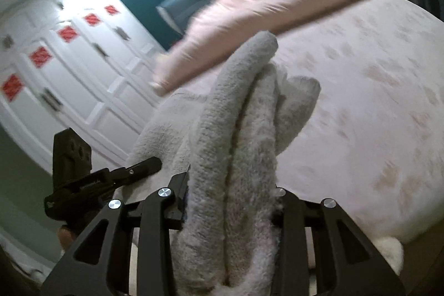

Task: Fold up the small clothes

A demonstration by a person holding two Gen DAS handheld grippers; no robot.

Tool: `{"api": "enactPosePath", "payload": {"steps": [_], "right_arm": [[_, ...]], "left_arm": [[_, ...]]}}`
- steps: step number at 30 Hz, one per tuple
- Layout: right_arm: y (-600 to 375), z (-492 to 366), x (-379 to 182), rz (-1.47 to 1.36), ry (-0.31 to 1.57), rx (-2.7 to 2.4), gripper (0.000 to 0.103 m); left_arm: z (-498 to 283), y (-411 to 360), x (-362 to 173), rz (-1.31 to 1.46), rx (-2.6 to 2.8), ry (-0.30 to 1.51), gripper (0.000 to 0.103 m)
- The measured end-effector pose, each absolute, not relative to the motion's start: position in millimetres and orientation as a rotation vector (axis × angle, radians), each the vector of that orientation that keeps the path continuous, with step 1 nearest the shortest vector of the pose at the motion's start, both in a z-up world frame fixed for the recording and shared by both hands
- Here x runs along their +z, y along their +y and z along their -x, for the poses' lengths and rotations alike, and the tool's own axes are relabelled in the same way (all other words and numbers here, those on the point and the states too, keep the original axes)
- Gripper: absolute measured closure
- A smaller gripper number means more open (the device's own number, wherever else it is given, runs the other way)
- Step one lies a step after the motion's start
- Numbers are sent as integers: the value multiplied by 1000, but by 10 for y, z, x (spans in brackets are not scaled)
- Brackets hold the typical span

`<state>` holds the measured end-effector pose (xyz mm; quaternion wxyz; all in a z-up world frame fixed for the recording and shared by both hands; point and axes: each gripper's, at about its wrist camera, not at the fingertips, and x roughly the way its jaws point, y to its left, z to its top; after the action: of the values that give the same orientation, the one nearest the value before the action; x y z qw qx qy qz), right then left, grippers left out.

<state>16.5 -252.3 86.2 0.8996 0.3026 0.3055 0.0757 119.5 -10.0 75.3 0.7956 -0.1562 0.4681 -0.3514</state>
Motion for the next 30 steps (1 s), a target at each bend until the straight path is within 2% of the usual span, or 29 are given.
{"api": "enactPosePath", "payload": {"steps": [2,3,4,6,8,10,12,16,23,28,30], "right_arm": [[-2431,-329,922,-637,610,199,69],[-2382,-443,889,-644,614,202,64],[-2334,-607,787,-665,632,206,59],[-2240,-931,423,-663,687,165,53],[-2154,-1097,19,-603,788,56,53],[-2067,-1121,-360,-555,919,-61,61],[-1973,-977,-413,-562,909,-31,61],[-1699,-702,-261,-442,881,-5,64],[-1333,-1099,-208,-254,870,-45,64],[-1452,-1339,-912,-224,1081,-100,65],[-1513,-1260,-1006,-279,1092,-84,64]], "left_arm": [[-1262,128,977,299,-726,933,57],[-1320,196,1013,273,-701,911,53],[-1374,272,1005,249,-665,897,47],[-1562,430,785,194,-559,892,40],[-1701,589,357,112,-408,920,40],[-1734,746,7,52,-303,998,43],[-1591,939,-229,63,-273,1033,43],[-1313,1074,-291,65,-253,1030,42],[-1454,727,-355,-68,-222,997,41],[-1587,712,-812,-135,-174,1109,37],[-1572,764,-933,-105,-180,1143,37]]}}
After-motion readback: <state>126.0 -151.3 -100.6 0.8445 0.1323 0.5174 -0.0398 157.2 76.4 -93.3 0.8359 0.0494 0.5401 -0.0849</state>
